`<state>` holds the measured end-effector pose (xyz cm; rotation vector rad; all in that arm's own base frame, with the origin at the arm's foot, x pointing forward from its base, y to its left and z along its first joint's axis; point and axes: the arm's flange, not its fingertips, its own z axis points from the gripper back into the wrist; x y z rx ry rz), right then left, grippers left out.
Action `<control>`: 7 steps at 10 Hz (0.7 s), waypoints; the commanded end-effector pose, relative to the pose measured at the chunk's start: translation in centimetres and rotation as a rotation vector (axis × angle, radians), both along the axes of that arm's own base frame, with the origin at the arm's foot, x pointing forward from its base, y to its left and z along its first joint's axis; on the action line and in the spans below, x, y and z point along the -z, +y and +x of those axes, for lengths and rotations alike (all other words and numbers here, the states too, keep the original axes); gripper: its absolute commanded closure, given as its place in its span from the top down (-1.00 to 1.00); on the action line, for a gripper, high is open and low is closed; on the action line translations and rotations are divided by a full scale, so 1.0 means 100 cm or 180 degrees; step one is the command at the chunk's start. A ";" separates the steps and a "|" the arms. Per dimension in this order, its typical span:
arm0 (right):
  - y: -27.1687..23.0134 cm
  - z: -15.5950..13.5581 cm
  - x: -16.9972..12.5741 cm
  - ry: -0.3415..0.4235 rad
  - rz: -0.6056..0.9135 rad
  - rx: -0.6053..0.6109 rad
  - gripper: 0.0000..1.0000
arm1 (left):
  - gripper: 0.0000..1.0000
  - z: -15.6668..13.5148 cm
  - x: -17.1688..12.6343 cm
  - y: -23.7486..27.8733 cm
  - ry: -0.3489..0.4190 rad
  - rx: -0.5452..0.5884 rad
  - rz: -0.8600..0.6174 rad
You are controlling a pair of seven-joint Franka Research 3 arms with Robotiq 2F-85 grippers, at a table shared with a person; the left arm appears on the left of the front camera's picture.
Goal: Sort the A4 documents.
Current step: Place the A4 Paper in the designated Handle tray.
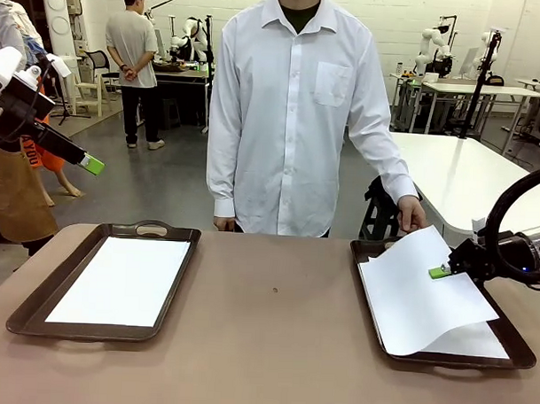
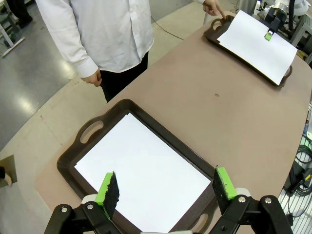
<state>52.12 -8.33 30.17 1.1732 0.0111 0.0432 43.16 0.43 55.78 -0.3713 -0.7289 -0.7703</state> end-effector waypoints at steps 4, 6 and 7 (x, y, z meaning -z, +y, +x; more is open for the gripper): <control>0.015 0.005 -0.003 -0.0349 -0.0854 -0.0074 -0.98 | 1.00 0.000 0.000 0.001 -0.0024 0.0020 0.0010; 0.026 0.012 0.000 -0.0328 -0.0960 -0.0287 -0.98 | 1.00 0.000 0.000 0.001 -0.0024 0.0020 0.0010; 0.026 0.015 -0.001 -0.0353 -0.0984 -0.0291 -0.98 | 1.00 0.000 0.000 0.001 -0.0024 0.0020 0.0010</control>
